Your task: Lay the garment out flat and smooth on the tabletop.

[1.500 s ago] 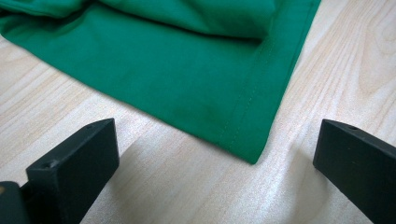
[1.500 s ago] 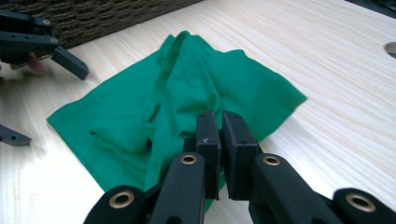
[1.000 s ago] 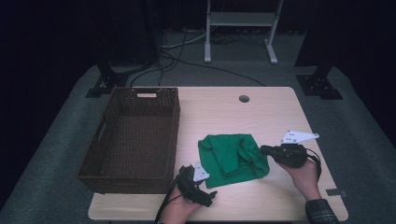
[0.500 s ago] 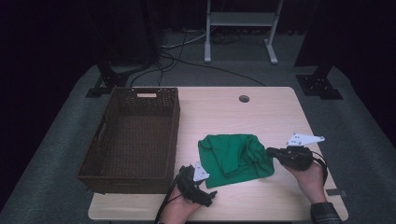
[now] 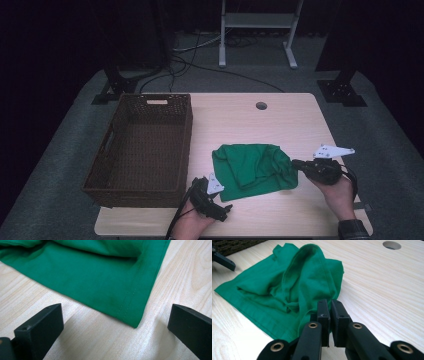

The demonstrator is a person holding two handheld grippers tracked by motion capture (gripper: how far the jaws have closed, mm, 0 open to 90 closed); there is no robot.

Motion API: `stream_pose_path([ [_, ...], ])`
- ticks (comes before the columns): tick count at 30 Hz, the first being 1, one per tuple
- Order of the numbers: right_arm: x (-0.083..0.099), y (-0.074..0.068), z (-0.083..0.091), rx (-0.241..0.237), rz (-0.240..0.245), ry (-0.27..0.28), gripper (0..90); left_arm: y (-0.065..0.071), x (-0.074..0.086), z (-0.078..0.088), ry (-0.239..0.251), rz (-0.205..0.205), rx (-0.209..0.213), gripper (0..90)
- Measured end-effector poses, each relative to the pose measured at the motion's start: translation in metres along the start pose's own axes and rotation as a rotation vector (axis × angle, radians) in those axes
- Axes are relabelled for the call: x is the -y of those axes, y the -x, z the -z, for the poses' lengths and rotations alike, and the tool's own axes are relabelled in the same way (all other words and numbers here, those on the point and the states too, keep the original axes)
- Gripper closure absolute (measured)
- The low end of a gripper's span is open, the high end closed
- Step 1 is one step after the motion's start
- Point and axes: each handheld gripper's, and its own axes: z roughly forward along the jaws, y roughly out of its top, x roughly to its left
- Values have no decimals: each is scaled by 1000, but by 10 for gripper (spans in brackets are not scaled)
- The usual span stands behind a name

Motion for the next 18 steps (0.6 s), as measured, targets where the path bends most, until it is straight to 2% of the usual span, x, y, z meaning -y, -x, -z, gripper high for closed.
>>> stream_pose_path([
  [18,10,11,9,44,-18,-16,872,0,0,0,0,0,0,0],
])
